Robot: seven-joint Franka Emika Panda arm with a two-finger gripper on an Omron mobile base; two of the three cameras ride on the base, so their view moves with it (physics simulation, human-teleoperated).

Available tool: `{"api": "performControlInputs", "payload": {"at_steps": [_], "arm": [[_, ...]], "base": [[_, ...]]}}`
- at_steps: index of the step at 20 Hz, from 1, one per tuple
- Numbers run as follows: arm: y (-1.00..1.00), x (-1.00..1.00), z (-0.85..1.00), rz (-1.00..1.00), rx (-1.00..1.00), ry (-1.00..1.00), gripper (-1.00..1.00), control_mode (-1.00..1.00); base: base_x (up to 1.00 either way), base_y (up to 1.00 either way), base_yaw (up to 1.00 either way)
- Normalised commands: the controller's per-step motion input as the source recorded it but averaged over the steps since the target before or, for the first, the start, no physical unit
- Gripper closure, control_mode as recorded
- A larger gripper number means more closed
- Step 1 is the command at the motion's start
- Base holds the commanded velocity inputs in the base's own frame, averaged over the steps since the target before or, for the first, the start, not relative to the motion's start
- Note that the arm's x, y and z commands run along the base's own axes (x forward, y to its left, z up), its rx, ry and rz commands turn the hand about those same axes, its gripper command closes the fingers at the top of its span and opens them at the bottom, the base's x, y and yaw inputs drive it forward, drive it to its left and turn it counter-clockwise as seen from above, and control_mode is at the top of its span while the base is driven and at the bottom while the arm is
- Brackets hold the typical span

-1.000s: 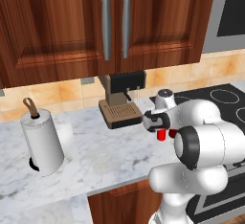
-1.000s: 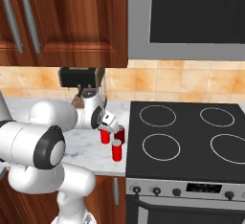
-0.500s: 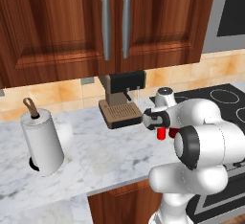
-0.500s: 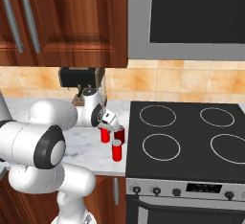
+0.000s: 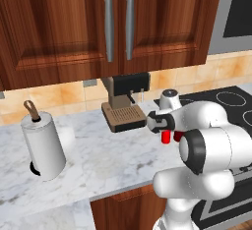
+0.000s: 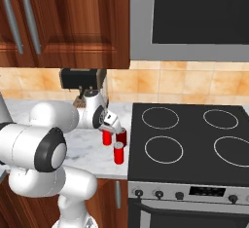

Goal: Four empty soda cans are scattered around the kitchen. Gather all the cans and cluster them next to the stove for recycling.

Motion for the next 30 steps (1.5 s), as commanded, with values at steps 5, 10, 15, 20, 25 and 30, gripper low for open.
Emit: {"api": "performControlInputs", "payload": {"at_steps": [5, 10, 15, 20, 25, 30], "arm": [[0.0, 0.0, 0.0, 0.0, 0.0, 0.0, -1.0, -1.0], [0.0, -0.04, 0.01, 0.0, 0.0, 0.0, -1.0, -1.0], [0.0, -0.44, 0.22, 0.0, 0.0, 0.0, -1.0, -1.0], [0.0, -0.56, 0.29, 0.0, 0.0, 0.0, -1.0, -1.0], [0.06, -0.57, 0.4, 0.04, 0.0, 0.0, -1.0, -1.0], [0.25, -0.62, 0.21, 0.1, 0.0, 0.0, -1.0, -1.0]], "base": [[0.0, 0.0, 0.0], [0.0, 0.0, 0.0], [0.0, 0.0, 0.0], [0.0, 0.0, 0.0], [0.0, 0.0, 0.0], [0.0, 0.0, 0.0]]}}
